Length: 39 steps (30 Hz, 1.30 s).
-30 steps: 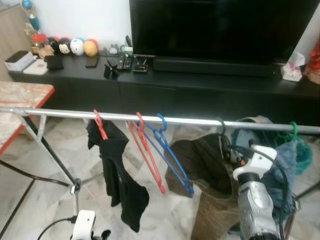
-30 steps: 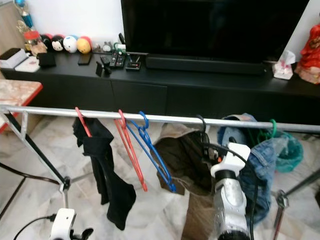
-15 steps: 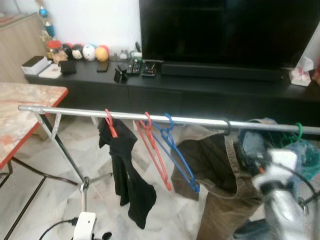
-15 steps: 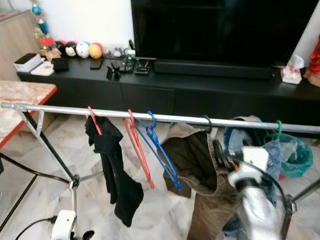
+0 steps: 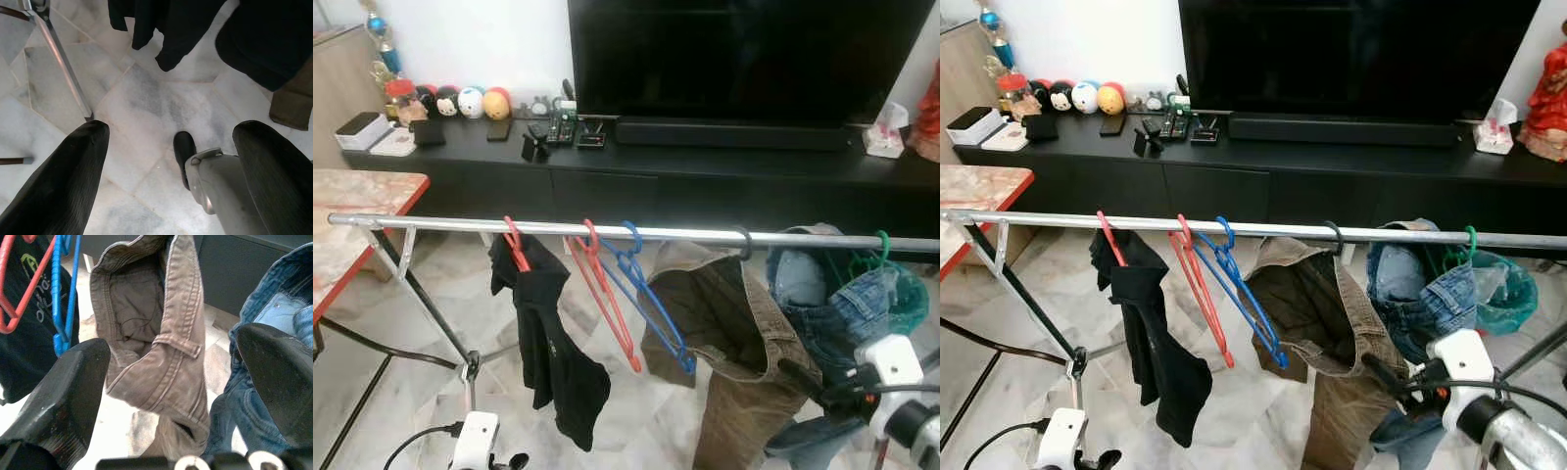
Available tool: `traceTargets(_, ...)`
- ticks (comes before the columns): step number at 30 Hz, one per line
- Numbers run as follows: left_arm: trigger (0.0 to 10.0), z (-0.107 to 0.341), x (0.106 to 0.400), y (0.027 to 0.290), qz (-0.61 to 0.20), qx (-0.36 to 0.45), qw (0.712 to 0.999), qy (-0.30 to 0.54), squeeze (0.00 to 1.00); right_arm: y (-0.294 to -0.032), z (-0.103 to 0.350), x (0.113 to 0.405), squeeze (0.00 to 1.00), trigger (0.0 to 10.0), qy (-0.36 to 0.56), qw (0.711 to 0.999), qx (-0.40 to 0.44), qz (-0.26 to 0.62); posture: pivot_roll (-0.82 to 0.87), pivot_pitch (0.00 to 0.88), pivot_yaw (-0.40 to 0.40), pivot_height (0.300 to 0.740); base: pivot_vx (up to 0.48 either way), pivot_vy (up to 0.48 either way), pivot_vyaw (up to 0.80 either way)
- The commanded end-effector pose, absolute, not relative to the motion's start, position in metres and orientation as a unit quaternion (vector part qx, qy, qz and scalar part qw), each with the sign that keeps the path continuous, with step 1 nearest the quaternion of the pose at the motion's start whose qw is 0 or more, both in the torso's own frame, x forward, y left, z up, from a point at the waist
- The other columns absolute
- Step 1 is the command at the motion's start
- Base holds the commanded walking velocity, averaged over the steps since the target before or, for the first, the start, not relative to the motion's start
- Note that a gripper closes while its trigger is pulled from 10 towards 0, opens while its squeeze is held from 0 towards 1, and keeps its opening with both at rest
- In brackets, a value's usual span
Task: Hang hanger
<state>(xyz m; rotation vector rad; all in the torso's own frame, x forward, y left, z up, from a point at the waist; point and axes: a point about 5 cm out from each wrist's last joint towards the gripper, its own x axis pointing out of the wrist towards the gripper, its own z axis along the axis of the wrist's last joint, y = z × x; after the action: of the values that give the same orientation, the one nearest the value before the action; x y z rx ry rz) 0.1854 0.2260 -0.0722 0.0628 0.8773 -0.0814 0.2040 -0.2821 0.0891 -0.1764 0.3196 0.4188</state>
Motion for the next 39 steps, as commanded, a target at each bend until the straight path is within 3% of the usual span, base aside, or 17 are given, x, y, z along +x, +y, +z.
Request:
traceTargets(1, 10.0, -0.076, 0.179, 0.226, -0.036, 0.034, 0.894, 0.445, 0.00, -0.287, 0.085, 0.207, 0.00, 10.0, 0.175, 0.960, -0.094, 0.197, -0.01, 0.000, 0.026, 0.740, 0.000, 0.000, 0.00)
traceTargets(3, 10.0, -0.077, 0.179, 0.224, -0.035, 0.034, 0.893, 0.447, 0.00, -0.295, 0.078, 0.213, 0.00, 10.0, 0.192, 0.960, -0.115, 0.166, 0.00, 0.000, 0.028, 0.740, 0.000, 0.000, 0.00)
traceTargets(4, 10.0, -0.077, 0.179, 0.223, -0.035, 0.034, 0.893, 0.447, 0.00, -0.297, 0.076, 0.215, 1.00, 10.0, 0.197, 0.960, -0.120, 0.158, 0.00, 0.000, 0.028, 0.740, 0.000, 0.000, 0.00)
traceTargets(7, 10.0, -0.075, 0.184, 0.221, -0.035, 0.033, 0.895, 0.443, 0.00, -0.300, 0.071, 0.232, 1.00, 10.0, 0.212, 0.961, -0.120, 0.127, 0.00, 0.000, 0.030, 0.740, 0.000, 0.000, 0.00)
traceTargets(8, 10.0, -0.075, 0.185, 0.221, -0.034, 0.033, 0.896, 0.442, 0.00, -0.299, 0.068, 0.234, 0.09, 10.0, 0.227, 0.957, -0.128, 0.130, 0.01, 0.000, 0.030, 0.740, 0.000, 0.000, 0.00)
traceTargets(9, 10.0, -0.075, 0.185, 0.221, -0.034, 0.033, 0.896, 0.442, 0.00, -0.299, 0.068, 0.234, 0.09, 10.0, 0.227, 0.957, -0.128, 0.130, 0.01, 0.000, 0.030, 0.740, 0.000, 0.000, 0.00)
traceTargets(10, 10.0, -0.074, 0.186, 0.222, -0.033, 0.033, 0.896, 0.441, 0.00, -0.298, 0.064, 0.237, 0.00, 10.0, 0.236, 0.952, -0.139, 0.137, 0.01, 0.000, 0.026, 0.740, 0.000, 0.000, 0.00)
traceTargets(19, 10.0, -0.075, 0.169, 0.245, -0.020, 0.031, 0.895, 0.444, 0.00, -0.279, 0.055, 0.252, 0.00, 10.0, 0.242, 0.944, -0.110, 0.194, 0.03, 0.000, 0.016, 0.740, 0.000, 0.000, 0.00)
traceTargets(39, 10.0, -0.080, 0.160, 0.244, -0.025, 0.037, 0.887, 0.460, 0.00, -0.278, 0.054, 0.257, 0.00, 10.0, 0.211, 0.953, -0.124, 0.176, 0.03, 0.000, 0.023, 0.740, 0.000, 0.000, 0.00)
